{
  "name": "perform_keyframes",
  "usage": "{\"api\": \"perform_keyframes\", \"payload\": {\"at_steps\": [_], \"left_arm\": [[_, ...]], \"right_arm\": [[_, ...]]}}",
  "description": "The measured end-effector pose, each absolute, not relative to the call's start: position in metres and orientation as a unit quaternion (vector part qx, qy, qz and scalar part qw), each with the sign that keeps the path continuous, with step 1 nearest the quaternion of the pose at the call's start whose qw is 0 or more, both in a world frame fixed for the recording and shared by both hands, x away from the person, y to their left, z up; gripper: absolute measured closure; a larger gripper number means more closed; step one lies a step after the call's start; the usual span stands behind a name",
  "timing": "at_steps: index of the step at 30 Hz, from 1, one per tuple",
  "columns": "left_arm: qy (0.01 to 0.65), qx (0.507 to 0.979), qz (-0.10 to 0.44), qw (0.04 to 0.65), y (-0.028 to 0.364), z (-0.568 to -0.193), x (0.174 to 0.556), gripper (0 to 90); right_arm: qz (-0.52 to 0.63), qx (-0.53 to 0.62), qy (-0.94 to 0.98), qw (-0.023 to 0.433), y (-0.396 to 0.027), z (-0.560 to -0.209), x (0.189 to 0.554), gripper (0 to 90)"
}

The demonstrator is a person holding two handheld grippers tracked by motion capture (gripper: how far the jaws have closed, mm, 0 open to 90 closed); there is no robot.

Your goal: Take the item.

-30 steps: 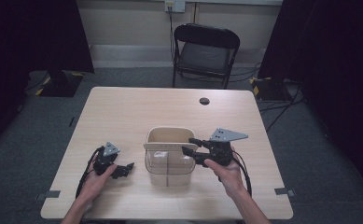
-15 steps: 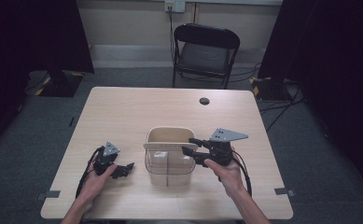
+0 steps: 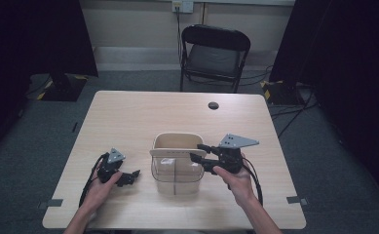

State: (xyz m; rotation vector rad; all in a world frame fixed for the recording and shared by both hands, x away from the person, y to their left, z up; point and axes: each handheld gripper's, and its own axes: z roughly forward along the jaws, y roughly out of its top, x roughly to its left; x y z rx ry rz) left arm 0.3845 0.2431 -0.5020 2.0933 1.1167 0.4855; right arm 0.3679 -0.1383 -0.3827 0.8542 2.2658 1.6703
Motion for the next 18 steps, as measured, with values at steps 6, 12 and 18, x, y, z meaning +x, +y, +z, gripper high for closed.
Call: {"api": "perform_keyframes", "payload": {"at_steps": [6,12,18], "left_arm": [[0.432,0.809,0.187,0.353,0.243,-0.5021,0.3845,10.2],[0.432,0.809,0.187,0.352,0.243,-0.502,0.3845,10.2],[0.432,0.809,0.187,0.353,0.243,-0.502,0.3845,10.2]], "right_arm": [[0.565,0.289,0.766,0.1,-0.1382,-0.3828,0.3676,52.6],[0.565,0.289,0.766,0.1,-0.1382,-0.3828,0.3677,52.6],[0.566,0.289,0.765,0.101,-0.1382,-0.383,0.3674,52.6]]}}
